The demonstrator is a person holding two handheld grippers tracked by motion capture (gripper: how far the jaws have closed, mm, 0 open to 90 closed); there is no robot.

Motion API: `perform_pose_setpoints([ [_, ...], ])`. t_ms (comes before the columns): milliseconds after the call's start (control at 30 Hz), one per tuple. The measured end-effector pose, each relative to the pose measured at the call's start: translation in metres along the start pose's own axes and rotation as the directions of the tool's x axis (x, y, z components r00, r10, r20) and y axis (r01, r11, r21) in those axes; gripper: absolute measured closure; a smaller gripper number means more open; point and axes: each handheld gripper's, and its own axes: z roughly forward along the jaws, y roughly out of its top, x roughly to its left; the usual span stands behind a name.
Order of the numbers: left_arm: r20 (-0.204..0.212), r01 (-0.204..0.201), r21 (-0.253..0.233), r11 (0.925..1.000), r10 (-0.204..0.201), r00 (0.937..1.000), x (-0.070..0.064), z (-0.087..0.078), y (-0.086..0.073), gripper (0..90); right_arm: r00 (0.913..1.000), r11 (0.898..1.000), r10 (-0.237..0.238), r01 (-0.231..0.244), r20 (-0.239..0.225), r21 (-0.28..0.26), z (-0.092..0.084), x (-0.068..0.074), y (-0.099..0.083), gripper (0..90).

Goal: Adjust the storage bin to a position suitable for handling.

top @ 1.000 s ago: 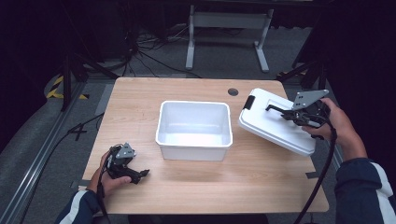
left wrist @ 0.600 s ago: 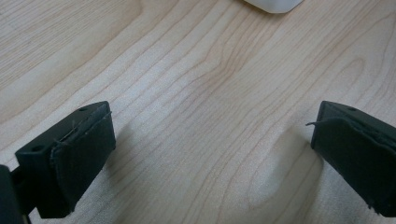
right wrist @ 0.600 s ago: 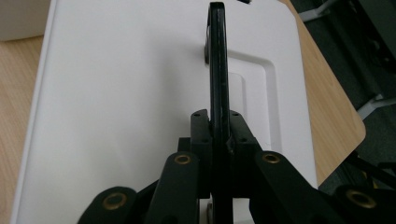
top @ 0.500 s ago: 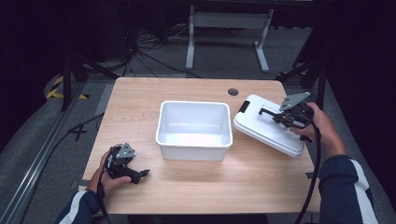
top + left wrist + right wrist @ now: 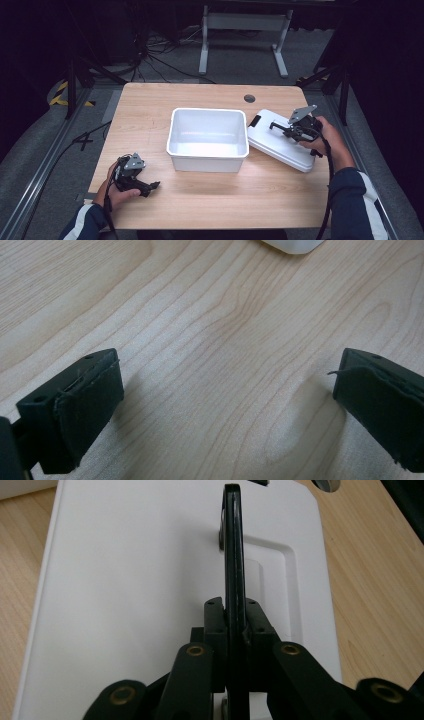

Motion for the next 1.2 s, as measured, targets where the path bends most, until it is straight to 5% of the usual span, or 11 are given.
perform_pose_setpoints([
  [767,0.000,0.003,0.002,1.0000,-0.003,1.0000,0.000,0.000,0.000,0.2,0.9986,0.996,0.050,-0.048,-0.016,0.068,0.027,0.000,-0.014,82.4],
  [1067,-0.001,-0.001,0.000,1.0000,0.001,1.0000,0.000,0.000,0.000,0.2,0.9978,0.996,0.062,-0.060,-0.024,0.060,0.023,0.000,-0.015,78.0],
  [1200,0.000,-0.002,0.000,1.0000,0.002,1.0000,0.000,0.000,0.000,0.2,0.9930,0.994,0.109,-0.110,-0.045,-0.013,0.012,-0.002,-0.015,71.8],
])
